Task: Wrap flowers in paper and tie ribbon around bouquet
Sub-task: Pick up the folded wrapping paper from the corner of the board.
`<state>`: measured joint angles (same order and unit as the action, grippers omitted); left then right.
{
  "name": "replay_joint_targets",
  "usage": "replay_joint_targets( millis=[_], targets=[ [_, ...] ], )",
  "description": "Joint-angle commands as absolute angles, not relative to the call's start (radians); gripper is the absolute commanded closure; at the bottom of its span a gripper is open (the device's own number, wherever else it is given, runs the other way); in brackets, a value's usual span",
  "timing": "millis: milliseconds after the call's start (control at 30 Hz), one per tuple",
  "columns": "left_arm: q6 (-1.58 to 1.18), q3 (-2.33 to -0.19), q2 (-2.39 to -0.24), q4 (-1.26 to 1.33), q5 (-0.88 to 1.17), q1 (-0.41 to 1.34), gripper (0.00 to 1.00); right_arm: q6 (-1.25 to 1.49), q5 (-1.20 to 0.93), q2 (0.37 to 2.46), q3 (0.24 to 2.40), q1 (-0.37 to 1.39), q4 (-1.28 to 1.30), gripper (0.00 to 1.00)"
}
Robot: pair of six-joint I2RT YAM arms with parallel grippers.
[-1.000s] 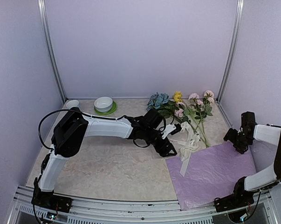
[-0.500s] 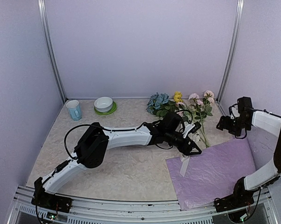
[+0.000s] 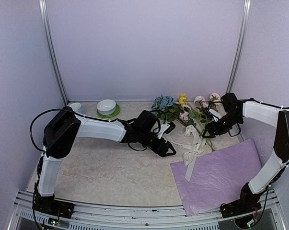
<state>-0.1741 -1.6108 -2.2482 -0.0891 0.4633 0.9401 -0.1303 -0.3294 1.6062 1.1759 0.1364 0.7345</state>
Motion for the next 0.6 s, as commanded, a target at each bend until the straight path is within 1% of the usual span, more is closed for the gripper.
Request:
replay_joint_targets(
  millis=[0,67,167,233,333,433,567],
  targets=[
    [-0.119,-1.453,-2.098,-0.019,0.384,0.888,0.26,-0.503,-0.466,1.528,1.053,0.153,0.747,0.28],
    [-0.103,-1.417,-2.060,-0.020,0.371,0.877,0.26,-0.654,-0.466,1.541,1.050,0.157,0.766,0.27],
    [-0.065,-1.388,-2.026,-0.048,0.348,0.874,0.25,-0.803,-0.511,1.631,1.133,0.160,0.886,0.27],
    [-0.042,-1.378,-2.013,-0.066,0.325,0.874,0.25,-0.870,-0.503,1.694,1.191,0.161,0.951,0.27],
    [-0.016,-1.356,-1.991,-0.078,0.289,0.874,0.25,-0.901,-0.460,1.779,1.231,0.161,1.017,0.27],
    [-0.003,-1.324,-1.967,-0.069,0.280,0.873,0.24,-0.881,-0.369,1.844,1.236,0.168,1.075,0.29],
    [0.009,-1.312,-1.960,-0.068,0.282,0.870,0.24,-0.874,-0.344,1.819,1.191,0.183,1.107,0.30]
  ],
)
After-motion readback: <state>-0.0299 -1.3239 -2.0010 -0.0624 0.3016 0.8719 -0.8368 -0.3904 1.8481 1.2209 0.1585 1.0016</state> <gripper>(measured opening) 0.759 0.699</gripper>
